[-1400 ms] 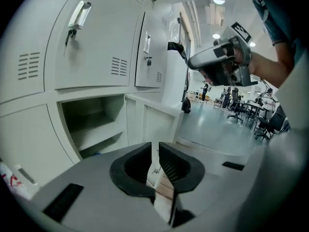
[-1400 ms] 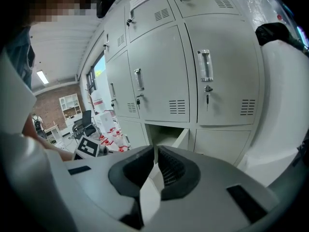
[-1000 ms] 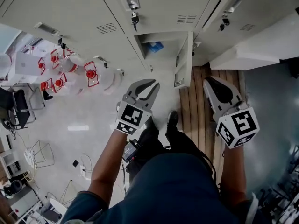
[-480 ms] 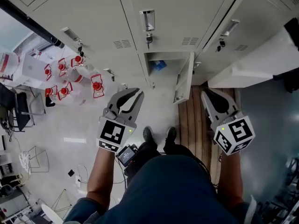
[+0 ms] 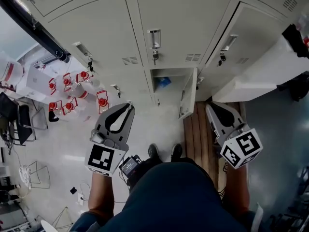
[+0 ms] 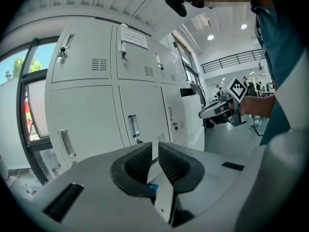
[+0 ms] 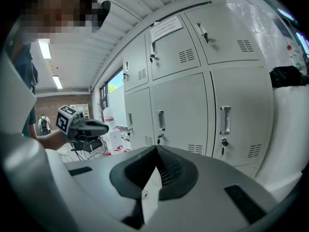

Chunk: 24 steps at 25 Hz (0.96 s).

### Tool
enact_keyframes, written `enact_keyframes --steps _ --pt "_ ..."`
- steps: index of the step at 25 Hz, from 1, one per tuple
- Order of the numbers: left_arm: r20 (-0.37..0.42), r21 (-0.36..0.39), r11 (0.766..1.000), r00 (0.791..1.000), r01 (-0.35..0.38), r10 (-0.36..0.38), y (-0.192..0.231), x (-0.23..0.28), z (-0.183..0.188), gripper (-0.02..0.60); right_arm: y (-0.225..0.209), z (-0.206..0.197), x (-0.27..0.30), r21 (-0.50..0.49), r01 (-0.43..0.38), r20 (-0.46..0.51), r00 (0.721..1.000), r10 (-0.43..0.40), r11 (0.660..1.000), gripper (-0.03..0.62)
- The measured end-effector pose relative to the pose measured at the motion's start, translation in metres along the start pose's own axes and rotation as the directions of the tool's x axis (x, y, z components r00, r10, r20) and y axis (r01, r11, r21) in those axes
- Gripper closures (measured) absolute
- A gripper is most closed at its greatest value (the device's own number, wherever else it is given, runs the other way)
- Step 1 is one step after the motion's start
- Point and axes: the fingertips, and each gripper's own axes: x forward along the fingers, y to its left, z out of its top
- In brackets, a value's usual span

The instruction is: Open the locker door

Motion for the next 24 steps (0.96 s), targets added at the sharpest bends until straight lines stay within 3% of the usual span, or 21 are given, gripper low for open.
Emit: enact_keyframes --steps 6,24 --pt "0.026 0.024 1.000 0.999 -0.018 0.018 0.005 -0.022 0.020 0.529 0.009 0.015 -0.010 -0.023 0.009 0.026 1.000 -0.008 1.000 0.559" --pt "0.012 0.029 0.999 1.000 -0.018 0.018 0.014 -0.036 0.015 0.531 0.005 0.029 -0.015 -0.039 0.060 0.023 0.998 -0.059 0.997 0.559"
